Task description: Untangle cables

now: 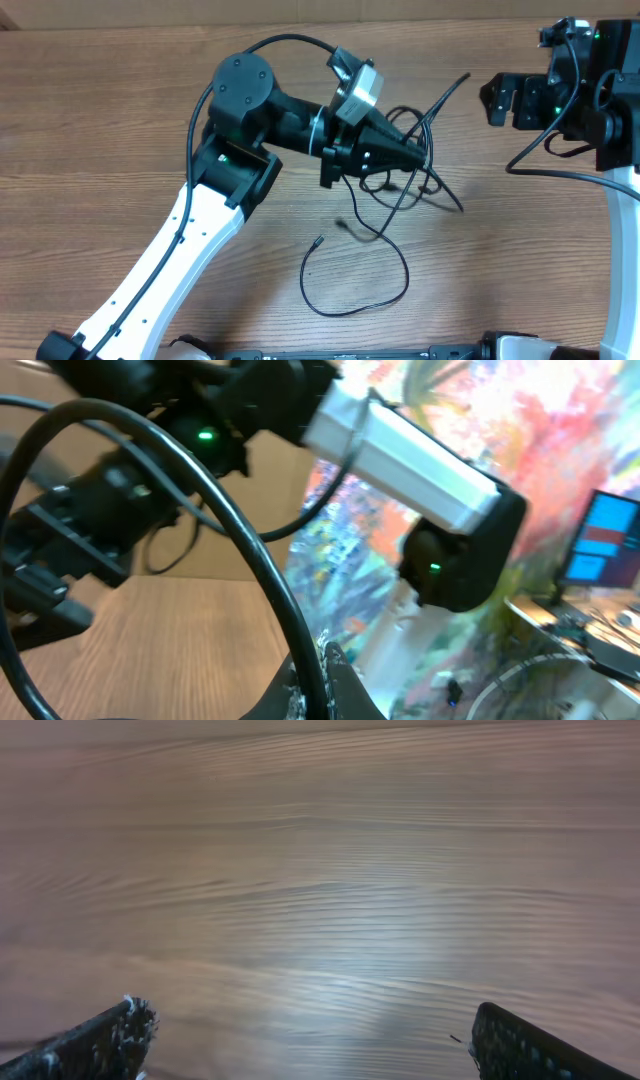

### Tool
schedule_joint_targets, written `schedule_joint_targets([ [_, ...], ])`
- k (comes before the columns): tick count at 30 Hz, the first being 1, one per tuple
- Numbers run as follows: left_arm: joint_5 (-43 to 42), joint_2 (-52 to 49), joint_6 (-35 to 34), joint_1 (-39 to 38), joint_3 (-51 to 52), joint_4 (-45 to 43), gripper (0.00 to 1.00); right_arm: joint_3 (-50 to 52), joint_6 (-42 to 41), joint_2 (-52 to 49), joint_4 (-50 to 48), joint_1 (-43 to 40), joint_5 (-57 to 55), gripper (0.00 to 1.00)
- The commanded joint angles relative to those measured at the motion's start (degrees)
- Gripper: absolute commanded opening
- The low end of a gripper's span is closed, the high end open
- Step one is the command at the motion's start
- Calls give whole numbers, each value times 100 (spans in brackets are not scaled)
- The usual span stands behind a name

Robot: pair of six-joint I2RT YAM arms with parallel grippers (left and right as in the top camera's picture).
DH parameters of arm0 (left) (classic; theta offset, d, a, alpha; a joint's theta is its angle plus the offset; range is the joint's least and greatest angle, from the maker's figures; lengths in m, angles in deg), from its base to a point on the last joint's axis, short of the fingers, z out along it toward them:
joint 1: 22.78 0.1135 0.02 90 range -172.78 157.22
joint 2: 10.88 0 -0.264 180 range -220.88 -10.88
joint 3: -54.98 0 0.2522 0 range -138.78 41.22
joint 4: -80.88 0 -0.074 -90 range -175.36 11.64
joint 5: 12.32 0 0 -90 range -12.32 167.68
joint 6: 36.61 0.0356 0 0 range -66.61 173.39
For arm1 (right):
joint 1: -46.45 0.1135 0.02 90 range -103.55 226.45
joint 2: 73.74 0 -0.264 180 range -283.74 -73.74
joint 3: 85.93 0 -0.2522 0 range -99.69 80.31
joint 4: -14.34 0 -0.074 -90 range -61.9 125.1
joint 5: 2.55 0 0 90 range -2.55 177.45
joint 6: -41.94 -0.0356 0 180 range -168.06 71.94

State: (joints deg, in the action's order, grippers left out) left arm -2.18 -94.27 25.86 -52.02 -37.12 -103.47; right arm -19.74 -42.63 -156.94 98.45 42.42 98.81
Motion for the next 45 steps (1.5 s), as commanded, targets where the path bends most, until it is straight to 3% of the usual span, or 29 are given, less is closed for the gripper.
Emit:
schedule_joint_targets([
  [1, -382, 133, -122, 184, -57, -17, 4, -28, 798, 90, 72, 9, 1794, 100],
  [4, -422, 133, -122, 463, -57, 28, 4, -28, 1379, 90, 184, 9, 2879, 100],
  [14, -400, 133, -125, 927, -57, 31, 4, -28, 2116, 90, 358, 9, 4527, 100],
  [17, -361, 133, -125, 763, -57, 28, 4, -28, 2122, 87, 142, 24, 5049, 100],
  [25, -28, 129, -28, 131, -57, 24, 4, -28, 1268, 87, -798, 55, 5134, 100],
  [29, 83, 118, 2, 48, -55, 33, 4, -28, 1233, 87, -885, 55, 5171, 100],
  [33, 122, 118, -192, -90, -57, -9, 4, -28, 1215, 76, -890, 52, 4618, 100],
  [37, 111, 125, -841, -310, -57, -356, 4, -28, 520, 63, -1080, 52, 3163, 100],
  [41, -15, 125, -1856, -577, -57, -1556, 4, -28, 4, 11, -1228, 52, 1799, 100],
  [45, -140, 146, -3241, -691, -57, -3460, 4, -28, -378, -70, -1357, 52, 774, 100],
])
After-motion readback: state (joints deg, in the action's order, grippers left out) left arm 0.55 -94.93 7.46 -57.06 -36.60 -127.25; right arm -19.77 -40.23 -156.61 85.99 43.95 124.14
